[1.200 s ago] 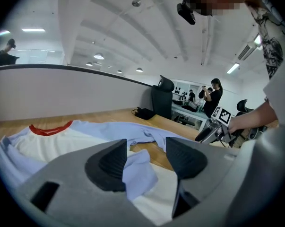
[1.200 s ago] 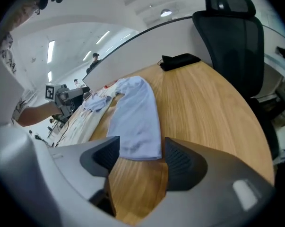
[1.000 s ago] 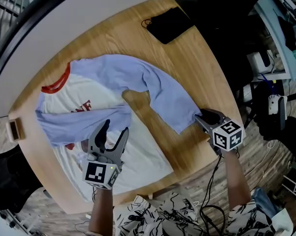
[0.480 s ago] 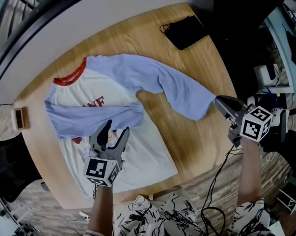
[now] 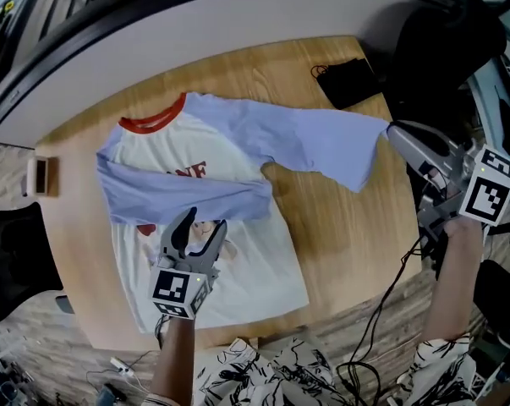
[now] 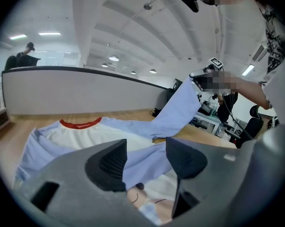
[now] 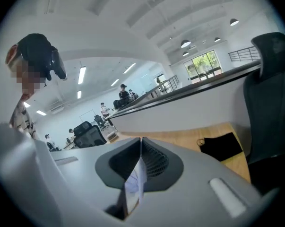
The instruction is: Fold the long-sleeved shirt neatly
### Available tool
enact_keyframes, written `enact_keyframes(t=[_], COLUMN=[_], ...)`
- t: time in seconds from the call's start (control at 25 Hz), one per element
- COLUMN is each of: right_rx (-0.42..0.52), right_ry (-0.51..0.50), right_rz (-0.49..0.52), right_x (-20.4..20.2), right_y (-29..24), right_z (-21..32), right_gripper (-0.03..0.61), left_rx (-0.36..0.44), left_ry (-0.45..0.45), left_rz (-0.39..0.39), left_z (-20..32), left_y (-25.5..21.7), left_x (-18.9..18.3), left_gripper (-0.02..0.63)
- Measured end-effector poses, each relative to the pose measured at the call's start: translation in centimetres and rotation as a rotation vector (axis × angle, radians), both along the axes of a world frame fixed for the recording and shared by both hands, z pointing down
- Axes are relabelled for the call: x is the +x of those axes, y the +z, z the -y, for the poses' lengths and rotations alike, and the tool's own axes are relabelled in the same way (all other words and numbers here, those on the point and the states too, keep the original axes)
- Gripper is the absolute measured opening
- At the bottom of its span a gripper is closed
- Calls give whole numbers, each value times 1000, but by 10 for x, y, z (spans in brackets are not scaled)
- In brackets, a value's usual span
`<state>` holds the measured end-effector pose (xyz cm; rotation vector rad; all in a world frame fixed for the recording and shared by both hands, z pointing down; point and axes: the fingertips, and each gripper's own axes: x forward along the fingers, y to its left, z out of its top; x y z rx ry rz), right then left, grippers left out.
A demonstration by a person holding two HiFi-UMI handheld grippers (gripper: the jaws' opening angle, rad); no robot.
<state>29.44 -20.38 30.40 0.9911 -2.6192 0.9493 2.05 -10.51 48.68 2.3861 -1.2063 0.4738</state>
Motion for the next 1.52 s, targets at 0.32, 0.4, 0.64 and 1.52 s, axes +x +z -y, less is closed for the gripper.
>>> enact_keyframes(t=[0.32, 0.4, 0.64, 1.52], right_rx=[41, 41, 3, -220], right_ry=[-212, -270, -417, -633], right_rz=[118, 131, 124, 40], right_x=[-138, -177, -285, -470], right_y=[-61, -68, -69, 18], right_z=[9, 10, 1, -40], right_gripper=[25, 25, 25, 25], left_rx=[19, 22, 31, 335], left_ry=[-96, -112, -148, -302], left_rz=[3, 11, -2, 250], left_z=[-14, -21, -40, 36], left_y=[-17, -15, -19, -41], left_x=[-66, -89, -147, -173], left_gripper=[272, 273, 275, 32])
